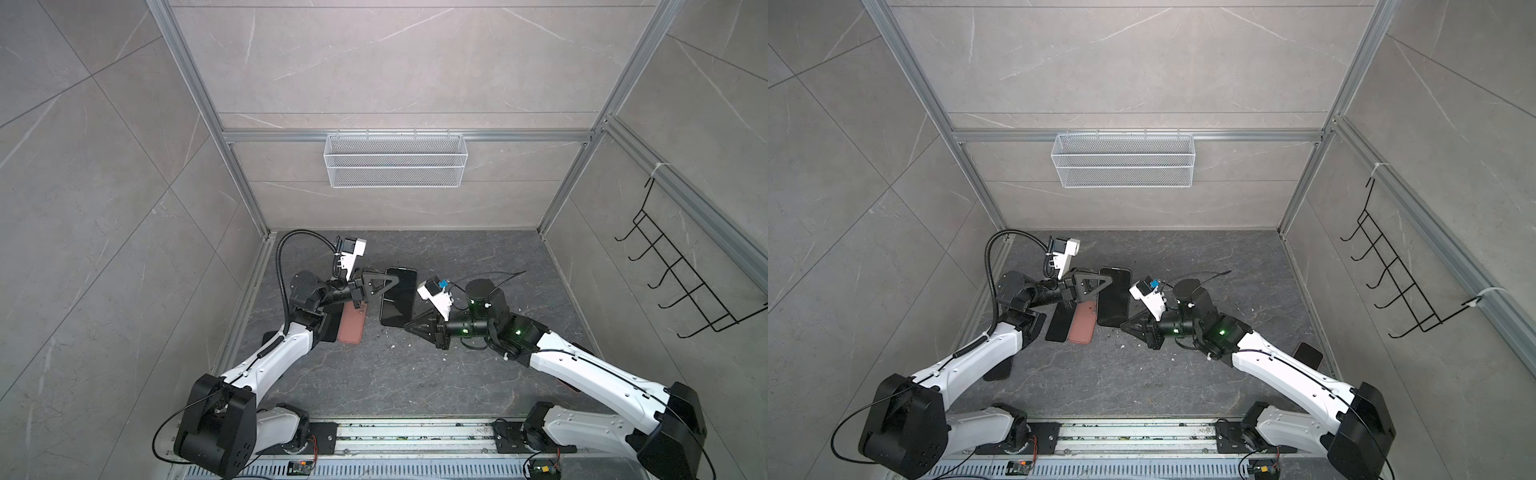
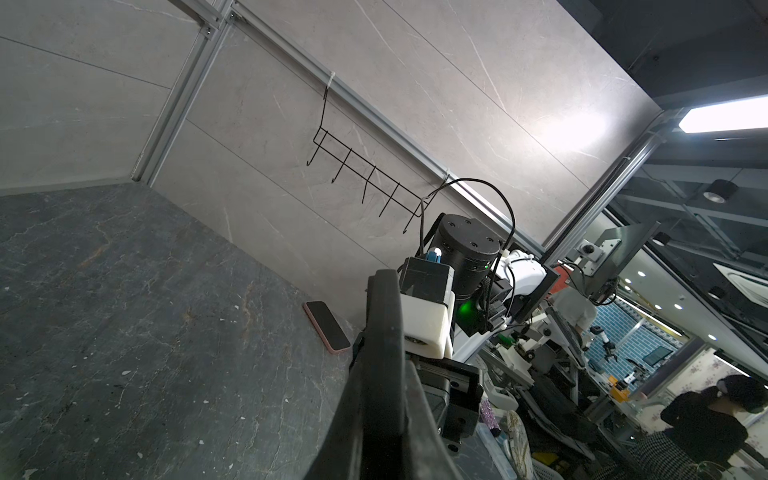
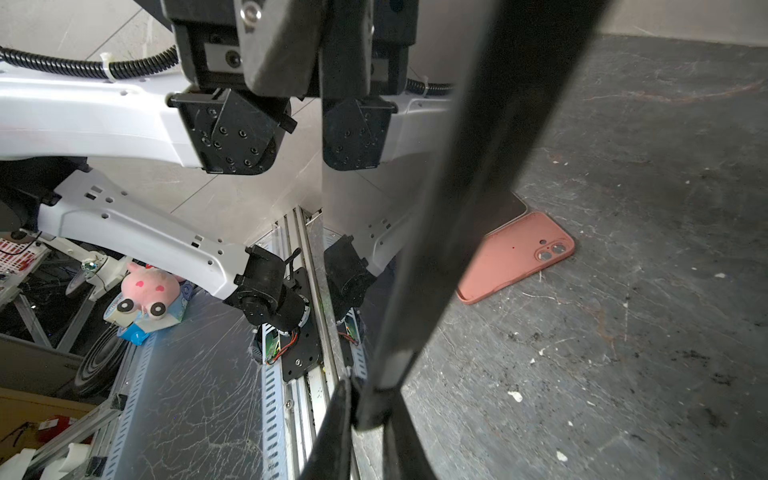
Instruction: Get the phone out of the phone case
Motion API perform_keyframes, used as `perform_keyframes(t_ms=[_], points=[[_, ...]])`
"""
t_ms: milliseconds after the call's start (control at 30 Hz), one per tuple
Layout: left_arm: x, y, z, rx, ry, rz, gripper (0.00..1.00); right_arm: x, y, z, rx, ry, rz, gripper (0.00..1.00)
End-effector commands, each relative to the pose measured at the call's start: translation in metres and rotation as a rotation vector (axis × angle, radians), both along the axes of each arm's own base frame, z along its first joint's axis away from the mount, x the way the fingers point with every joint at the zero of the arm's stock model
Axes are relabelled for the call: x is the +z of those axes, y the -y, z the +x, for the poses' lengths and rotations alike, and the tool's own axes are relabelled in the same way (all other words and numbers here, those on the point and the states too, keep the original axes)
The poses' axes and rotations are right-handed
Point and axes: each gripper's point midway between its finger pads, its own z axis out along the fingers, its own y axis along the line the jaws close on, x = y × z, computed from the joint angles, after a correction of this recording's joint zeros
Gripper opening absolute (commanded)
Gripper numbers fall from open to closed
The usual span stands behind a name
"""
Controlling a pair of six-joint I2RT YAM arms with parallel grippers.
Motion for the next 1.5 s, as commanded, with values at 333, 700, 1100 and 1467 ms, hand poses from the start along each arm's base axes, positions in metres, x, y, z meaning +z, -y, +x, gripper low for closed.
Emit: perform_keyframes(t_ms=[333,700,1100,1467], points=[[0.006,0.014,0.052,0.149,-0.382,-0.102,0.0,-0.001,0.001,0.01,0.01,0.315,0.033,0.0],[-0.008,0.025,0.072,0.169,-0.555,-0.144,0.0,0.001,0.018,0.034,-0.17,0.396,0.022,0.01],[-0.001,0.023,0.071,0.165,-0.56,-0.181,0.0,-0.002,0.041,0.022,-0.259,0.316,0.096,0.26],[-0.002,0.021,0.072,0.159,-0.576,-0.215,0.0,0.012,0.058,0.021,-0.369,0.158,0.215,0.5]])
